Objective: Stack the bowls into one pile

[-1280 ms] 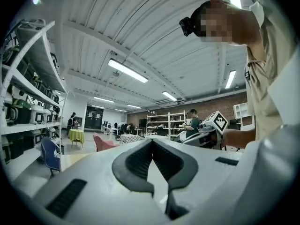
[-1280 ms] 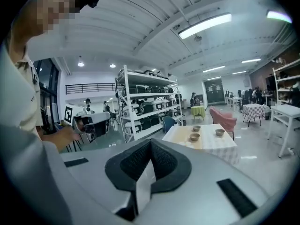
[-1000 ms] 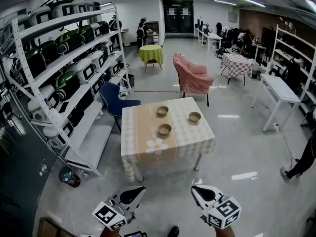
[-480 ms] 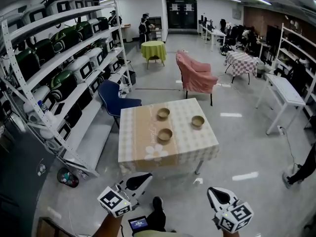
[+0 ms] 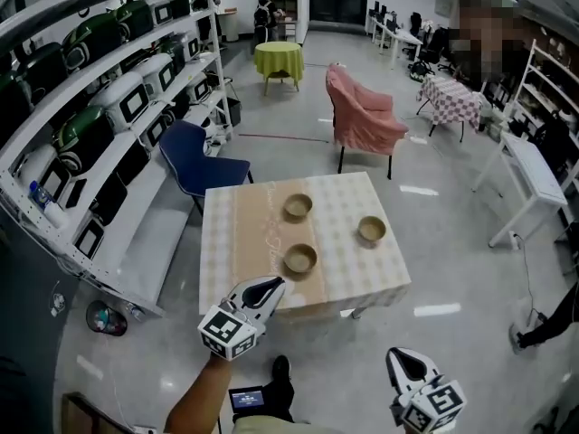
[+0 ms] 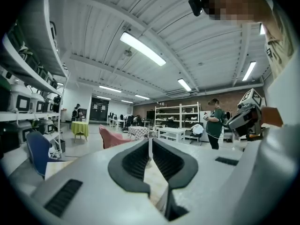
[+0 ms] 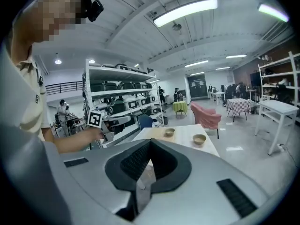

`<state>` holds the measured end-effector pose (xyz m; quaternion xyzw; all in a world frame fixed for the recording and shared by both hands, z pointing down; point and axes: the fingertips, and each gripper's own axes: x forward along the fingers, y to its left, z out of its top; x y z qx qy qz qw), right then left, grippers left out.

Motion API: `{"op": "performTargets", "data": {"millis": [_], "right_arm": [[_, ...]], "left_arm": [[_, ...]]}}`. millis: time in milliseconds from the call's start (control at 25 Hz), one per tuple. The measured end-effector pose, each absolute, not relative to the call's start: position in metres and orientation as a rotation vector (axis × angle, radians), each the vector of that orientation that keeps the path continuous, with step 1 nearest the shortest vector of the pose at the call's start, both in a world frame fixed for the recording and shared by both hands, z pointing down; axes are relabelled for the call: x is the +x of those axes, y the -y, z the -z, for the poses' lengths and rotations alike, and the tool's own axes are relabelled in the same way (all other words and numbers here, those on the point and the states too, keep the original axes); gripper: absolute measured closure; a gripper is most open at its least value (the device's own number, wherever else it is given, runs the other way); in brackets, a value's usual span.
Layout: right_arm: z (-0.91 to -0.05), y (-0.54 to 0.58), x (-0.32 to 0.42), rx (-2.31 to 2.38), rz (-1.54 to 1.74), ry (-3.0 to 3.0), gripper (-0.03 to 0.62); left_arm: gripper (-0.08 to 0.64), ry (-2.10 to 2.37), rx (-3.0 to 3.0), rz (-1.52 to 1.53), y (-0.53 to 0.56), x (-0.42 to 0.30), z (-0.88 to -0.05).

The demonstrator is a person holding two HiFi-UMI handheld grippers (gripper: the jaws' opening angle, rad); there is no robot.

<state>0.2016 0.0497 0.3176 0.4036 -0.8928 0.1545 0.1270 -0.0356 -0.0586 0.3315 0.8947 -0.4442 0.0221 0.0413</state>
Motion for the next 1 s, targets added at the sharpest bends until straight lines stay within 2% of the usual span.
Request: {"op": "performTargets", "data": {"millis": [440, 760, 1000], "right_arm": [[-0.393, 0.071, 0.161, 1.158, -0.651, 2.479, 0.588], [-0.438, 0.103, 0.139, 1.131, -0.743, 2.392, 0.589], [-0.452, 0.12, 0.12, 1.117, -0.809, 2.356, 0.588]], "left_arm": [[0.514, 1.341, 2.52, -0.407, 0.244, -0.071, -0.511], [0.486, 1.29, 2.365, -0.533, 0.284, -0.083, -0.622], [0.486, 1.231, 2.3, -0.599, 0.297, -0.084, -0.663]]}}
